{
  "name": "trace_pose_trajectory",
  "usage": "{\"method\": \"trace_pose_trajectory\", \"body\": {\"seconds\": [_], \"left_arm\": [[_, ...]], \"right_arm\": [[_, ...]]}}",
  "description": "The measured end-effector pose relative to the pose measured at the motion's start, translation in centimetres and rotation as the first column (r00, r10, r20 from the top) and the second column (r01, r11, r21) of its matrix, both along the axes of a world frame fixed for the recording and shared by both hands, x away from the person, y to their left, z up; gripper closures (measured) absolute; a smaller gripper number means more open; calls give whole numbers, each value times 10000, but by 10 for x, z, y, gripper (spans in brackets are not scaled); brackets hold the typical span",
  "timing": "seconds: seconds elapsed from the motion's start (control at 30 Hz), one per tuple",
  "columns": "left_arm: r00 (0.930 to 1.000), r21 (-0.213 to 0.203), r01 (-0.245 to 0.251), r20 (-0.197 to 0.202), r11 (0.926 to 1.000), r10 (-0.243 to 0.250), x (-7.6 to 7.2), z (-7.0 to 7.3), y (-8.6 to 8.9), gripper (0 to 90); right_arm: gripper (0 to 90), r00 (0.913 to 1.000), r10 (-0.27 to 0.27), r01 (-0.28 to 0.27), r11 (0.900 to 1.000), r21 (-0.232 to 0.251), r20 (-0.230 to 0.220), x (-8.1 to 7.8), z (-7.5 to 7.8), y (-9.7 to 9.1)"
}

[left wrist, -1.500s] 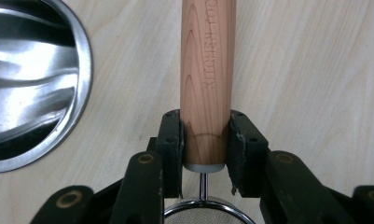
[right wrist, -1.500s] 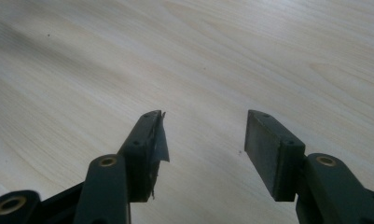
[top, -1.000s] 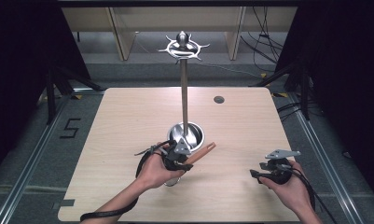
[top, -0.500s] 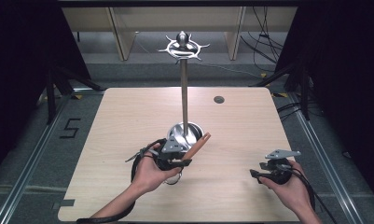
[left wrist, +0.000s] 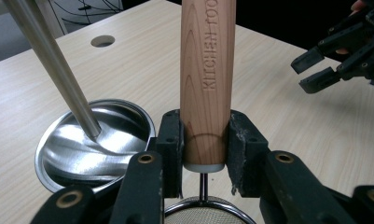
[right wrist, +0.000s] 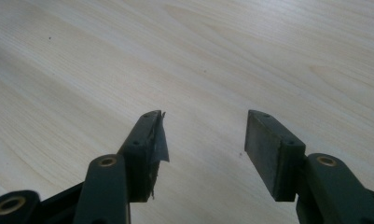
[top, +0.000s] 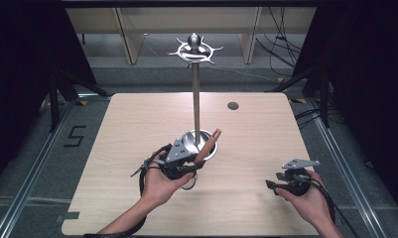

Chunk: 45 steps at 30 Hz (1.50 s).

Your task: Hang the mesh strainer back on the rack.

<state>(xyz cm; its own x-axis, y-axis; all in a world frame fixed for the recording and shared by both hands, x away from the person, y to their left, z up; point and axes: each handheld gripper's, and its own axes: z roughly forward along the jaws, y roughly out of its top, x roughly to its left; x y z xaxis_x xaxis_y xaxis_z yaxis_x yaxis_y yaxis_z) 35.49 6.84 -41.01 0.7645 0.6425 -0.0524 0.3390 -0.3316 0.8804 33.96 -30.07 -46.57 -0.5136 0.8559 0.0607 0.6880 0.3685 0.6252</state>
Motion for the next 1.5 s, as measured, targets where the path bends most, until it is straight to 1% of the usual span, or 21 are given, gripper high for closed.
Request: {"method": "trace_pose_trajectory", "body": {"seconds": [0.13, 0.23, 0.27, 0.33, 0.37, 0.4, 0.5, 0.57, 0.6, 0.63, 0.67, 0.7, 0.73, 0.77, 0.87, 0.97, 1.07, 1.2, 1.37, 1.4, 1.5], "left_arm": [[9998, -149, -169, 117, 9997, 171, 0, 4, 2, 683], [9996, -126, -180, 215, 9998, 182, 1, 6, 5, 683], [9994, -96, -223, 257, 9997, 226, 1, 7, 6, 683], [9989, -182, -355, 292, 9992, 360, 1, 9, 8, 683], [9989, -238, -305, 346, 9993, 313, 1, 9, 9, 683], [9987, -268, -393, 329, 9989, 401, 1, 11, 10, 683], [9976, -394, -488, 466, 9980, 506, 0, 14, 12, 683], [9964, -359, -577, 601, 9977, 598, -1, 15, 13, 683], [9958, -481, -644, 621, 9968, 674, -2, 15, 12, 683], [9947, -375, -706, 717, 9968, 732, -2, 16, 12, 683], [9948, -505, -645, 755, 9966, 682, -2, 17, 12, 683], [9948, -505, -645, 755, 9966, 682, -2, 17, 12, 683], [9946, -441, -669, 764, 9968, 701, -3, 18, 12, 683], [9943, -584, -663, 793, 9961, 708, -3, 19, 12, 683], [9936, -611, -699, 846, 9957, 750, -4, 21, 13, 683], [9936, -695, -705, 832, 9951, 762, -3, 25, 15, 682], [9933, -840, -753, 812, 9936, 821, -4, 28, 16, 683], [9916, -875, -816, 927, 9928, 897, -4, 31, 18, 683], [9886, -1078, -863, 1135, 9904, 985, -6, 37, 20, 683], [9881, -1157, -914, 1127, 9891, 1045, -6, 39, 21, 682], [9870, -1241, -951, 1173, 9877, 1098, -6, 41, 22, 683]], "right_arm": [[473, 10000, 7, -7, 10000, 18, 3, 0, 0, 0], [473, 10000, 13, -13, 10000, 16, -4, 0, 0, 0], [473, 9998, -96, 98, 9999, 99, -160, -1, 1, 1], [473, 9997, -98, 100, 9999, 103, -202, -1, 2, 1], [473, 9998, -97, 99, 9999, 97, -178, -1, 2, 1], [473, 10000, 30, -30, 10000, -1, 29, 0, 0, 0], [473, 10000, -18, 18, 10000, 24, -32, 0, 1, 0], [473, 10000, -42, 42, 10000, 49, -77, -1, 1, 1], [473, 9998, -103, 105, 9999, 103, -164, -1, 2, 2], [472, 9997, -222, 224, 9995, 207, -103, -1, 1, 3], [472, 9999, -124, 125, 9998, 153, -57, -1, 0, 2], [473, 9998, -209, 208, 9994, 265, 30, -1, -1, 3], [472, 9999, -22, 22, 10000, 37, -98, -1, 0, 1], [472, 10000, 9, -9, 10000, 40, -54, 0, 0, 1], [472, 9997, -82, 84, 9999, 106, -221, -1, 2, 2], [471, 9996, -287, 287, 9991, 298, 3, -1, -1, 4], [470, 9998, -172, 173, 9997, 172, -62, -1, 0, 3], [470, 9995, -271, 274, 9993, 251, -136, -1, 1, 3], [470, 9995, -284, 286, 9994, 219, -132, -1, 1, 4], [471, 9999, -143, 143, 9998, 149, -22, 0, 0, 2], [470, 9999, -159, 159, 9997, 164, -35, -1, 0, 3]]}}
